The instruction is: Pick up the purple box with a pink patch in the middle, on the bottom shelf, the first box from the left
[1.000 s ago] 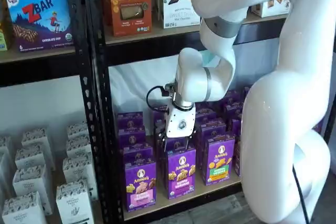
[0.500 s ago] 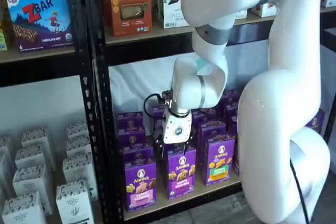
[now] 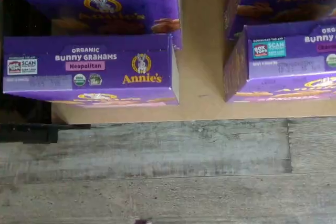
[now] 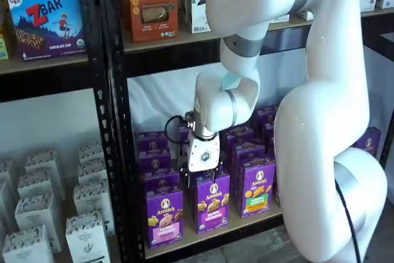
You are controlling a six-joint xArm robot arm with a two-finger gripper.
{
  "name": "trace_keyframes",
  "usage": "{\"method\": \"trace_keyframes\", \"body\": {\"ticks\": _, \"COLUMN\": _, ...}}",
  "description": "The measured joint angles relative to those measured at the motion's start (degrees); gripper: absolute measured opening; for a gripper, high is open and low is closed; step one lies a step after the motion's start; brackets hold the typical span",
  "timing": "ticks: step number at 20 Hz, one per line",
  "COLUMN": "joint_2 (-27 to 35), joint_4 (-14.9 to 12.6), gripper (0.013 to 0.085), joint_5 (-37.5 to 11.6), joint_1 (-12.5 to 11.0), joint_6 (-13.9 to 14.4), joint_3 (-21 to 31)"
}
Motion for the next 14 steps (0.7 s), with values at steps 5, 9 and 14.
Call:
{"method": "trace_keyframes", "body": {"ticks": 5, "joint_2": 2.38, "joint_4": -4.05, "gripper": 0.0850, "joint_5": 2.39, "joint_1": -0.12, "joint_6": 3.83, "joint_3": -3.24}}
{"method": "trace_keyframes", "body": {"ticks": 9, "joint_2": 3.84, "joint_4": -6.01, "gripper": 0.0850, "joint_5": 3.28, "joint_1": -0.21, "joint_6": 5.62, "joint_3": -5.14}}
{"method": "trace_keyframes", "body": {"ticks": 14, "joint_2": 5.19, "joint_4": -6.38, "gripper": 0.0850, "joint_5": 2.82, "joint_1": -0.57, "joint_6": 5.60, "joint_3": -6.51}}
